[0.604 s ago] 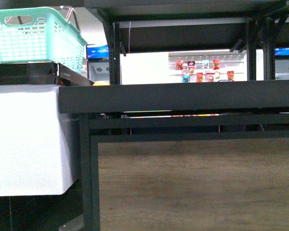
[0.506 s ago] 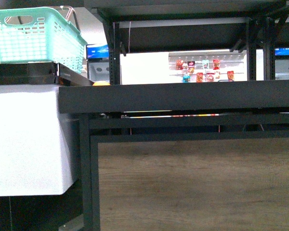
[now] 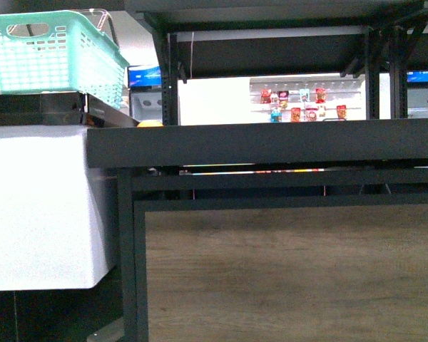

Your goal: Pick lemon from shelf

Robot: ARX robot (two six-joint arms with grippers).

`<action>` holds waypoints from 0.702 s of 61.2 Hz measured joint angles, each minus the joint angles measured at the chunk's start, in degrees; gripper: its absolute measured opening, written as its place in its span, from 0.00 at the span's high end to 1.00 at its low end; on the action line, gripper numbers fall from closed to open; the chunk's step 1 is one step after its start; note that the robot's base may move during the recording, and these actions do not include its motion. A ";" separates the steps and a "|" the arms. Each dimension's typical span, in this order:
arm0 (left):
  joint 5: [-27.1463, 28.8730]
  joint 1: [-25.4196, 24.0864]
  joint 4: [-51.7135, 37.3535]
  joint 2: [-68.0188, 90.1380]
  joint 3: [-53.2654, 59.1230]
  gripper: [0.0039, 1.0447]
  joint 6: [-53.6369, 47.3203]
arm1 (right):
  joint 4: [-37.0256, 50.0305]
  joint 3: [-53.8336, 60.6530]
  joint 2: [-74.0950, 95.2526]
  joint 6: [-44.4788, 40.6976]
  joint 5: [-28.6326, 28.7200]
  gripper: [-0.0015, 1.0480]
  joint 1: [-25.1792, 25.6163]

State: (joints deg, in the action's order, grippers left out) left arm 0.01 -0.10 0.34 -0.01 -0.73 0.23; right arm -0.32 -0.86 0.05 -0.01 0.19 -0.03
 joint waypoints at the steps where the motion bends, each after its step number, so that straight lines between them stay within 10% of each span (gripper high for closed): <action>1: 0.00 0.00 0.00 0.00 0.00 0.08 0.00 | 0.00 0.00 0.00 0.00 0.00 0.07 0.00; 43: 0.00 0.00 0.00 0.00 0.00 0.08 0.00 | 0.00 0.00 0.00 0.00 0.00 0.07 0.00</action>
State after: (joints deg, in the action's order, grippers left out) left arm 0.01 -0.10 0.34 -0.01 -0.73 0.23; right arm -0.32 -0.86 0.05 -0.01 0.19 -0.03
